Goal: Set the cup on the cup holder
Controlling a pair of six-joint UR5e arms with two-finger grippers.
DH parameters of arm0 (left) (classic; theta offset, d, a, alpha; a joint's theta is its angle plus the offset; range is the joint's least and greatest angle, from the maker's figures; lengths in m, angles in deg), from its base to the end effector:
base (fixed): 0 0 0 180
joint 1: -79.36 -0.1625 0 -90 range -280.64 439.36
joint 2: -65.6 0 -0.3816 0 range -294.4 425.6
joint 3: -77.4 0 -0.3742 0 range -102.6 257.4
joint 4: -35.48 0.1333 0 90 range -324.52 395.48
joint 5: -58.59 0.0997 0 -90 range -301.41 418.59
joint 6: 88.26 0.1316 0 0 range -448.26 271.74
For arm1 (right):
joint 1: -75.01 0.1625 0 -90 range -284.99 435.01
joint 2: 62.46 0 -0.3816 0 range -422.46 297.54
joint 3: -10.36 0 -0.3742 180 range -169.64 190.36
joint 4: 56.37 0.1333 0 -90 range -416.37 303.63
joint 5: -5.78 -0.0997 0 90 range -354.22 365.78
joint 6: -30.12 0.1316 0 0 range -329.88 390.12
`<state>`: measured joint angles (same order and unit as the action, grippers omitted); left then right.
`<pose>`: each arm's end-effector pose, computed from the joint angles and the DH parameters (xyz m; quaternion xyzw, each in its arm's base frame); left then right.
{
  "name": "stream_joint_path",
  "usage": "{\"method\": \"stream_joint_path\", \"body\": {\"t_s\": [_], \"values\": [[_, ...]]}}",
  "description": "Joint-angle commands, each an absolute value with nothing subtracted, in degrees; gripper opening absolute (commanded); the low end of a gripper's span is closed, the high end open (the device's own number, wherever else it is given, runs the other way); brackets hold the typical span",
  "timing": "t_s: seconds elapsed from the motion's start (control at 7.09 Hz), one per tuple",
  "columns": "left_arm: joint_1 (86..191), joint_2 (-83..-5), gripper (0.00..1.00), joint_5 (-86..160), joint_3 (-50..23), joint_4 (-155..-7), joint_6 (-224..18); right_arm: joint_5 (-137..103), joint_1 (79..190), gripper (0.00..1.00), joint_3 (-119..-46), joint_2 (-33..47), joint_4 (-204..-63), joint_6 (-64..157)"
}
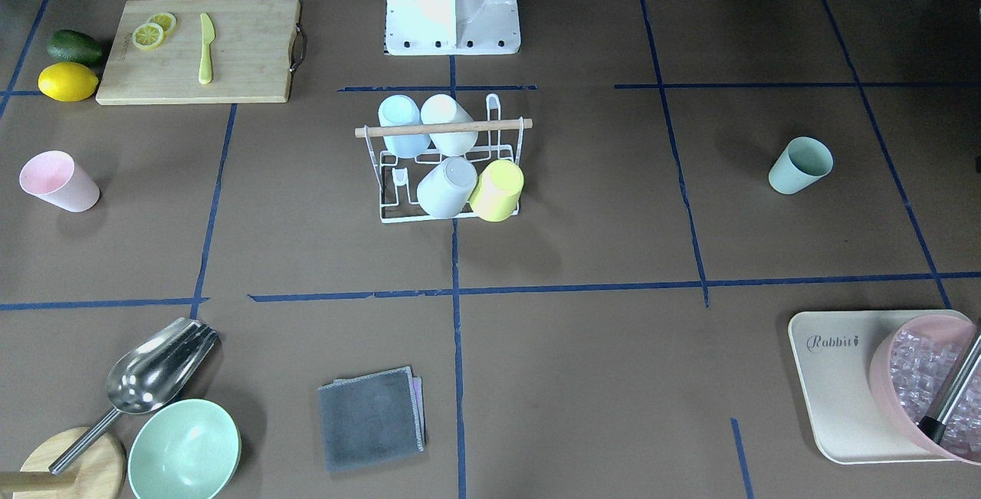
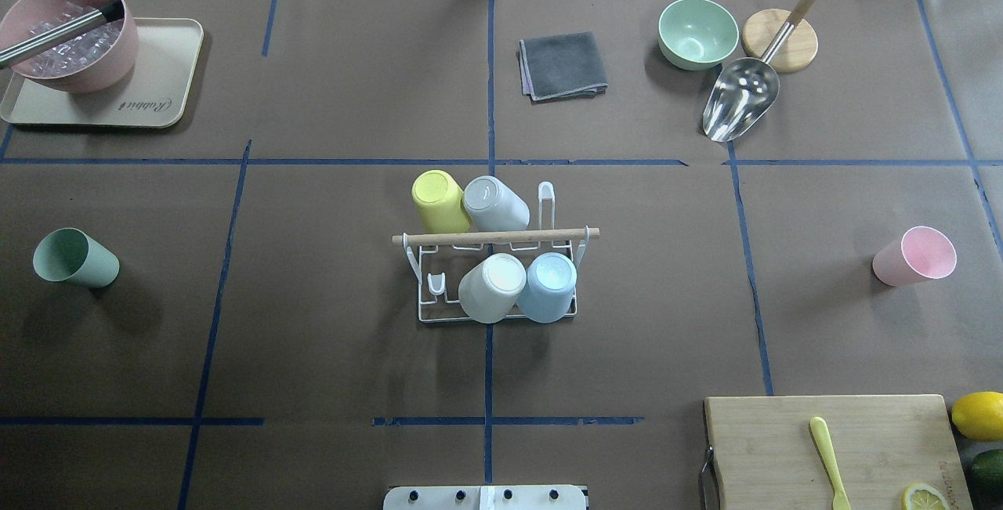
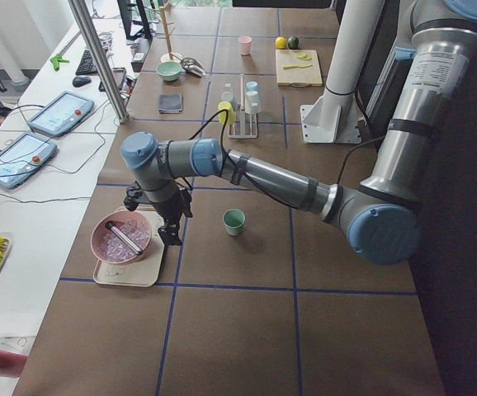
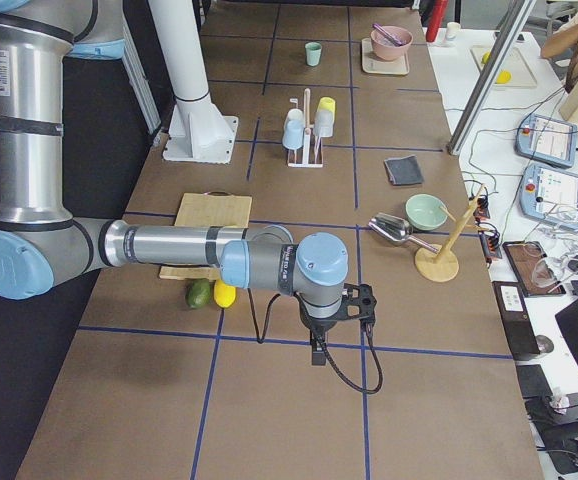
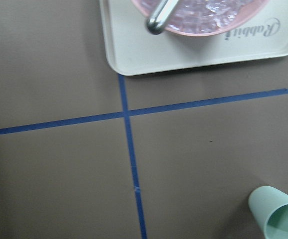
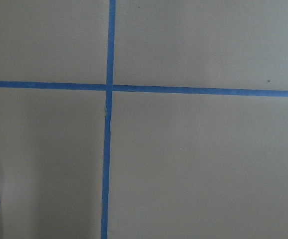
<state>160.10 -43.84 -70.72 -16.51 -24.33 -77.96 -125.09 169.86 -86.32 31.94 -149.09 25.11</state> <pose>0.0404 -0.5582 0.4870 -0.0531 0.3363 0.1399 0.9298 0.0845 -0.4380 0.6284 0.0264 -0.3482 0.0000 0.9371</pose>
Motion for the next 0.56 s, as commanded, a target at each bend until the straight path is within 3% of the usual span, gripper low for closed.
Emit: {"method": "stream_joint_path", "body": {"t_s": [0.0,0.42], "values": [[152.1,-49.87,1.0,-64.22,-15.68,-20.68,-77.8,-125.01,169.84,1.0,-86.32,31.94,-149.09,25.11],[145.66,-49.8,1.0,-65.51,-14.89,-20.68,-78.42,-125.09,169.84,1.0,-86.32,31.85,-149.09,25.2]]}}
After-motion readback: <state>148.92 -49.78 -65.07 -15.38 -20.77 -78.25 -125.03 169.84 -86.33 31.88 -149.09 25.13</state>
